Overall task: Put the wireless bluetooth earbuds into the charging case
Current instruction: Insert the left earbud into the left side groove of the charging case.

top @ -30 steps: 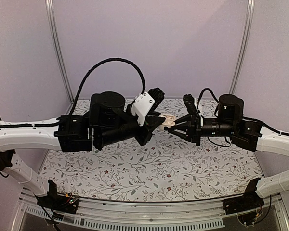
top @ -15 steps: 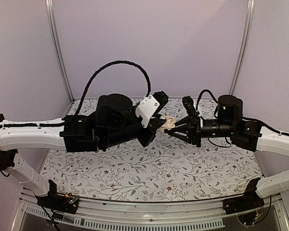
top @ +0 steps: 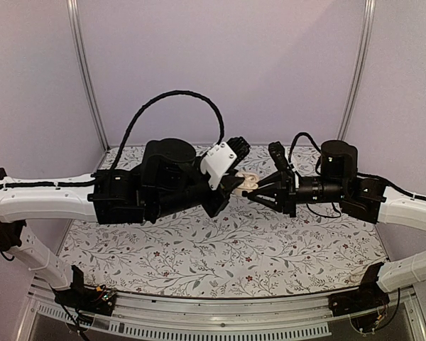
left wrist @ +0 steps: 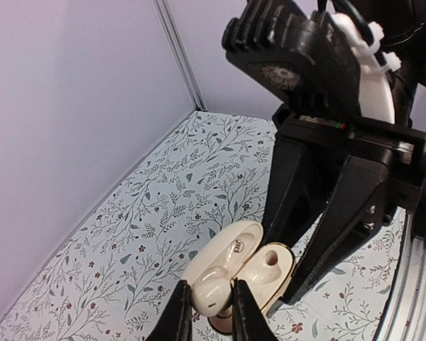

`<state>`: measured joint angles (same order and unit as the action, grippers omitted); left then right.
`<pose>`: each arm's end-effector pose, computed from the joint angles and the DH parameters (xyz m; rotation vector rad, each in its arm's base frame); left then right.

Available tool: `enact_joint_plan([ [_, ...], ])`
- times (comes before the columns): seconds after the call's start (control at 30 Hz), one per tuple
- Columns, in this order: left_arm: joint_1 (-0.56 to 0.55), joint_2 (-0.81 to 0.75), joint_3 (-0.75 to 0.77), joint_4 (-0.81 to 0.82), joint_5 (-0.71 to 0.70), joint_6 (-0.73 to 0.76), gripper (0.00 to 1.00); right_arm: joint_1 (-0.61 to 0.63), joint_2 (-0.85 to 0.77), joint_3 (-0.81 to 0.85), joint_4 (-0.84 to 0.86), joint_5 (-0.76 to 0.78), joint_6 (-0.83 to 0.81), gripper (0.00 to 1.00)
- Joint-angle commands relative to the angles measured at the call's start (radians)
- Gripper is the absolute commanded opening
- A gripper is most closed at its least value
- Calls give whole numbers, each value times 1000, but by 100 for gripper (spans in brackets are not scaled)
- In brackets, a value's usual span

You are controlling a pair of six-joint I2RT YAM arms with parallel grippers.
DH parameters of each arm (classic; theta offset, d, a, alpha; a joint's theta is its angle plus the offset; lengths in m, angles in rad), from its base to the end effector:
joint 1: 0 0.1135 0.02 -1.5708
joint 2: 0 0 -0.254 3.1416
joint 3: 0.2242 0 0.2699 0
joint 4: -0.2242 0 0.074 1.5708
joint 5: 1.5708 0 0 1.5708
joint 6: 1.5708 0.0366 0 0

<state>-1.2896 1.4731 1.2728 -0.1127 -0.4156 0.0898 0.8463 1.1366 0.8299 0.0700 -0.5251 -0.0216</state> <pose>0.1161 -0.3488 0.3396 0.9624 1.6145 -0.4397 0.1750 0.2255 0.2969 -1.1410 1.5245 1.0466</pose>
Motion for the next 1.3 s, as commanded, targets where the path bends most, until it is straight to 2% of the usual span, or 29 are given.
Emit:
enact_joint_plan([
  [0.0,-23,2,13,-37,-7,34,11,8,-13,47,21,14,17,0],
  [0.33,-38,8,16,-50,-23,45,12,-10,-14,58,19,16,60,0],
  [0.6,-44,25,33,-75,-96,42,12,-18,-24,58,26,8,69,0],
  [0.97,-43,7,43,-72,-62,22,25,-18,-16,57,28,13,66,0],
  [1.27,-44,5,45,-68,-48,13,28,-18,-9,60,25,9,61,0],
])
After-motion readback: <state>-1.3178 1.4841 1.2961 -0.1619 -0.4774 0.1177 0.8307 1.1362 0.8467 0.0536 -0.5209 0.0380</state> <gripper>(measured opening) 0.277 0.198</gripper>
